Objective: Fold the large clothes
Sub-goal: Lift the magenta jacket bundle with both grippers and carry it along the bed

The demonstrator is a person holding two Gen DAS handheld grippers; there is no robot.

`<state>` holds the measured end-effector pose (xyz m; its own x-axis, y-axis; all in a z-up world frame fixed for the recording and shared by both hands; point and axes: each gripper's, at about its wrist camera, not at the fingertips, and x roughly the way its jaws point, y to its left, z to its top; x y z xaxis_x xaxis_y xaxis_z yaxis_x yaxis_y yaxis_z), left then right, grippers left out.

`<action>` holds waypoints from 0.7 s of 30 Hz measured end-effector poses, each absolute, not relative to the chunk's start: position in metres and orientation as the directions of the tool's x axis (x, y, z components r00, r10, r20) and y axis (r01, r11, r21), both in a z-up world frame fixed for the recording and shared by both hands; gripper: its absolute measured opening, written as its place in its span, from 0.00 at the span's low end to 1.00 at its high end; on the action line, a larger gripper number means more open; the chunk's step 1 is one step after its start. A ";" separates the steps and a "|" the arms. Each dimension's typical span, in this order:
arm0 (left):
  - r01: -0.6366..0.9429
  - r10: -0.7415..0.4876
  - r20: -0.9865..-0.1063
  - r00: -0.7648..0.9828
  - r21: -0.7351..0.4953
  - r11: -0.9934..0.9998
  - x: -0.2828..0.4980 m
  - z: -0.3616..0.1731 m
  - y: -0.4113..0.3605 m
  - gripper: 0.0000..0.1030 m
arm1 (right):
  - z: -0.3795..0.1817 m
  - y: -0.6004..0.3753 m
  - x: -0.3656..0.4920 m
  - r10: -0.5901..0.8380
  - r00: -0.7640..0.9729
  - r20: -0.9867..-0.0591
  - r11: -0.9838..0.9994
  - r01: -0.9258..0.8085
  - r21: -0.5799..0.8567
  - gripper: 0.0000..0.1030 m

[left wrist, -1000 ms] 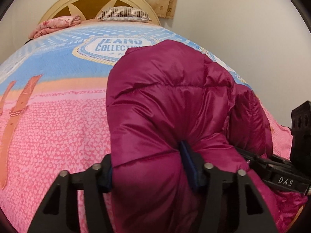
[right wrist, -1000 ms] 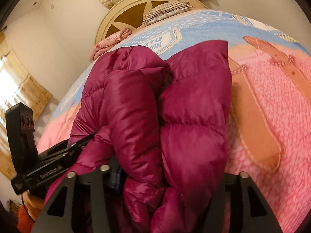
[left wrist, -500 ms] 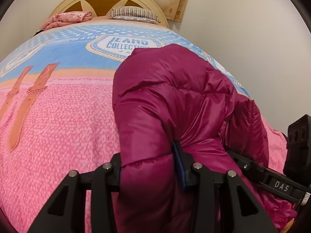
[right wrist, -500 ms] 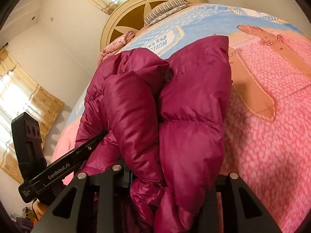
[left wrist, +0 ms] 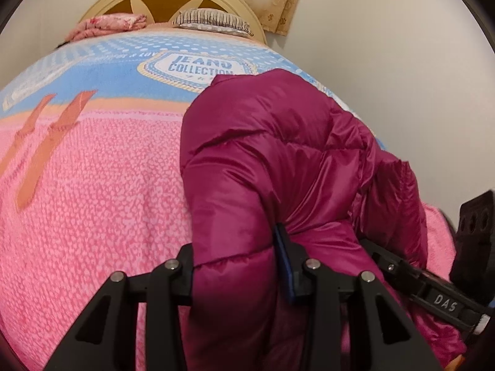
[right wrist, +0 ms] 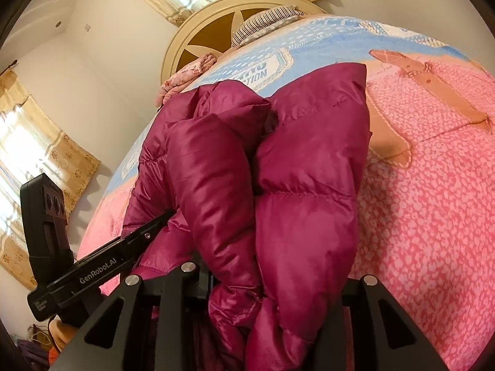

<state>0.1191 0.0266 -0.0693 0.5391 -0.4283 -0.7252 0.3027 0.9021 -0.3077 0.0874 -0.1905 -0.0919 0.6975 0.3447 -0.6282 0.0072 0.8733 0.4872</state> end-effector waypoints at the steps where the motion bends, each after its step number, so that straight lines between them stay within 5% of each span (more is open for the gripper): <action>1: 0.300 -0.442 -0.722 0.533 -0.327 0.896 0.118 -0.070 0.030 0.40 | -0.090 -0.190 0.086 0.342 0.701 -0.626 0.877 0.002 0.480 0.32; 21: 0.453 -0.537 -0.659 0.526 -0.317 0.833 0.077 -0.028 -0.036 0.40 | -0.046 -0.244 0.019 0.228 0.801 -0.553 0.892 0.057 0.449 0.31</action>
